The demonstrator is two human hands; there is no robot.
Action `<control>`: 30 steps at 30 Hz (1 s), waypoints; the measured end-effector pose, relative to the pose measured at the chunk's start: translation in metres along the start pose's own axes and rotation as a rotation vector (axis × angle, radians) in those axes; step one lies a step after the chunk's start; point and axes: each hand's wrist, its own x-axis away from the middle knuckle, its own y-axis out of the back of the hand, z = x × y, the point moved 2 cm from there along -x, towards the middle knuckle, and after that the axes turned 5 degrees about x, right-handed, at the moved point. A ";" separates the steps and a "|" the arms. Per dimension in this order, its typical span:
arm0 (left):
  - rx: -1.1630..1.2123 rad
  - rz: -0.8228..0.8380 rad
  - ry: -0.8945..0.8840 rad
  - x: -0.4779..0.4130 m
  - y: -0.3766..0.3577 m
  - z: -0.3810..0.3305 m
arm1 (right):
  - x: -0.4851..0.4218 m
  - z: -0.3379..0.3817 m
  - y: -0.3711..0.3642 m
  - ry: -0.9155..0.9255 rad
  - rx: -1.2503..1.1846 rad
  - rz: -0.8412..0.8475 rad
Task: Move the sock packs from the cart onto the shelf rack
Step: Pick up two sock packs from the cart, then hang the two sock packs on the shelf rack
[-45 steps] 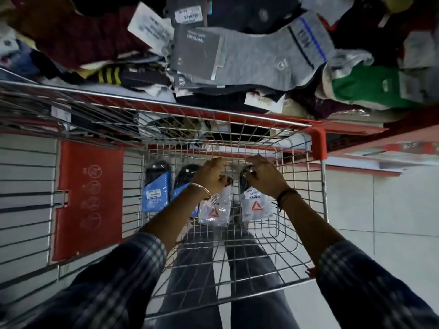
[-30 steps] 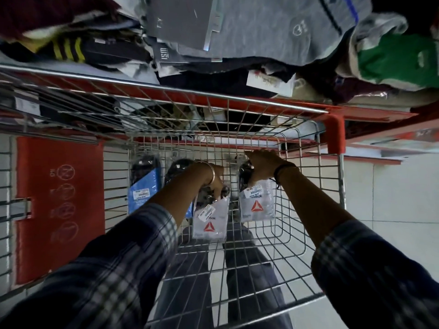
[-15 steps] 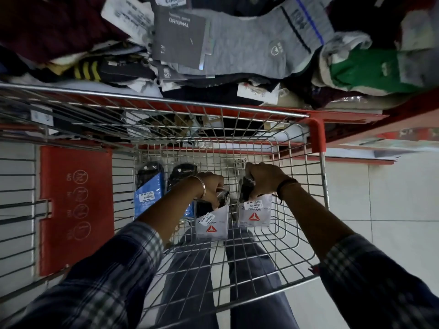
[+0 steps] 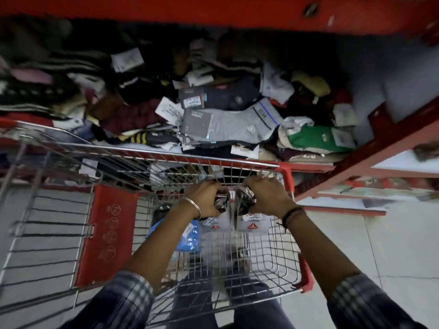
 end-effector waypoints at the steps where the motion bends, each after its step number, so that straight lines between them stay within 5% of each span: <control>1: -0.024 -0.041 -0.009 0.008 0.015 -0.006 | 0.008 0.001 0.016 -0.004 0.002 -0.030; 13: -0.140 -0.318 -0.131 0.088 0.182 -0.060 | 0.086 0.023 0.185 -0.037 0.035 -0.295; 30: -0.352 -0.817 -0.332 0.149 0.351 -0.154 | 0.154 0.020 0.322 -0.112 0.102 -0.602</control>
